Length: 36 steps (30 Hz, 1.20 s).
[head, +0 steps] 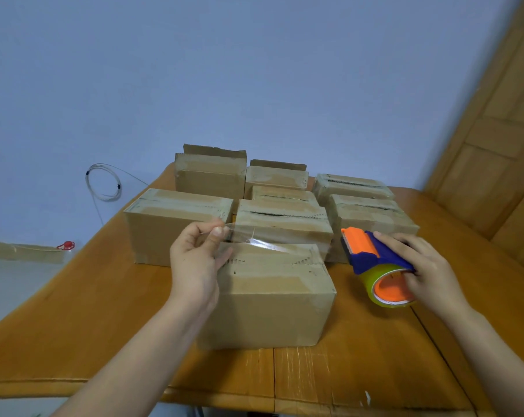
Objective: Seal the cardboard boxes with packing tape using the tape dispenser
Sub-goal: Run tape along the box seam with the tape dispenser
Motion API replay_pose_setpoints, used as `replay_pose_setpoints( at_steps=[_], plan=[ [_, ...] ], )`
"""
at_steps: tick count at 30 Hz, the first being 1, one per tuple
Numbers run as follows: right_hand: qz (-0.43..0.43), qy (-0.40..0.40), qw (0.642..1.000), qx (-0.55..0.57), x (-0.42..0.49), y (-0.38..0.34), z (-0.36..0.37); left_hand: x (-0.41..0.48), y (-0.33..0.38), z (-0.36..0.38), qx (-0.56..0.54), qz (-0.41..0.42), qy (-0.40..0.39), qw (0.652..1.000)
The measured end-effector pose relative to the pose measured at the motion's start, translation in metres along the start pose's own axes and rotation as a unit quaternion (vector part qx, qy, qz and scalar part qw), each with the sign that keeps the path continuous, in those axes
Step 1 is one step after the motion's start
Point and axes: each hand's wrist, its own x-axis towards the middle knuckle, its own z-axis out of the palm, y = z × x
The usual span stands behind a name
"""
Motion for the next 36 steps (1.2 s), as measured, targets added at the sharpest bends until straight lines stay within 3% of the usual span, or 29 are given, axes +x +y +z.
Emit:
replay_pose_setpoints(
  at_steps=[13, 26, 36],
  plan=[
    [0.008, -0.017, 1.0, 0.013, -0.006, 0.015, -0.012, -0.003, -0.002, 0.007, 0.086, 0.014, -0.004, 0.996],
    [0.008, 0.015, 1.0, 0.018, 0.001, 0.012, 0.001, -0.001, -0.003, 0.002, 0.042, 0.047, 0.003, 0.998],
    [-0.019, -0.024, 0.999, 0.03, 0.012, -0.002, 0.02, -0.001, -0.002, 0.001, -0.02, 0.059, 0.027, 0.998]
  ],
)
